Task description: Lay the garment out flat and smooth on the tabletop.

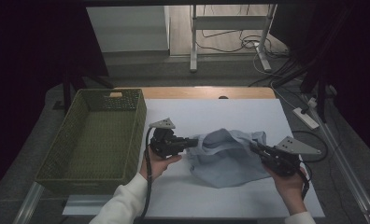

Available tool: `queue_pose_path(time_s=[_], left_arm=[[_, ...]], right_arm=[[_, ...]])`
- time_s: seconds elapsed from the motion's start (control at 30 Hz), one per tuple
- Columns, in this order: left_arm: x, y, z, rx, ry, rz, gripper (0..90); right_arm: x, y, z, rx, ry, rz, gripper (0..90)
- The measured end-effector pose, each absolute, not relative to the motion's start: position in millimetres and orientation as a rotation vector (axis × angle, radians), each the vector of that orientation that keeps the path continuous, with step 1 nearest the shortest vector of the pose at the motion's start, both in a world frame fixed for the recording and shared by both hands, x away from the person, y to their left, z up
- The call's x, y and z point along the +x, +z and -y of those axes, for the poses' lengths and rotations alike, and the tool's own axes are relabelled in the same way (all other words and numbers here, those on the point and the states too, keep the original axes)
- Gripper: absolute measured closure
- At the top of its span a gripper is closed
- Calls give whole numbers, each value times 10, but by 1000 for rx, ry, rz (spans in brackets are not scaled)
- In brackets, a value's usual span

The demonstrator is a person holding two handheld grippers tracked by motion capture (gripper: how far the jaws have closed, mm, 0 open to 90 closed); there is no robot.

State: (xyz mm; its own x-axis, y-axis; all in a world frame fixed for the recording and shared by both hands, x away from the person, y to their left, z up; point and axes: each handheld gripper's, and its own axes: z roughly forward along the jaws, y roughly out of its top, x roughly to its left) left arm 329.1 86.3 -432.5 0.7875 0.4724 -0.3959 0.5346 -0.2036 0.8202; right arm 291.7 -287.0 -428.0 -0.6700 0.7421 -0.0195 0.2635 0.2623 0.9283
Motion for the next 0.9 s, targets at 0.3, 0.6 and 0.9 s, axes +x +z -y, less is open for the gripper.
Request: queue_pose_path(time_s=[0.3, 0.6, 0.9], left_arm=[[3291, -4231, -981, 1807, -52, -778, 855], [3274, -4122, -1086, 1768, -37, -771, 854], [3226, -3952, -1234, 1713, -19, -749, 855]], right_arm=[[2974, -4205, 2768, 892, 1444, -2072, 840], [3004, -4067, 2676, 872, 1501, -2036, 849], [3018, -3854, 2575, 826, 1577, -1976, 849]])
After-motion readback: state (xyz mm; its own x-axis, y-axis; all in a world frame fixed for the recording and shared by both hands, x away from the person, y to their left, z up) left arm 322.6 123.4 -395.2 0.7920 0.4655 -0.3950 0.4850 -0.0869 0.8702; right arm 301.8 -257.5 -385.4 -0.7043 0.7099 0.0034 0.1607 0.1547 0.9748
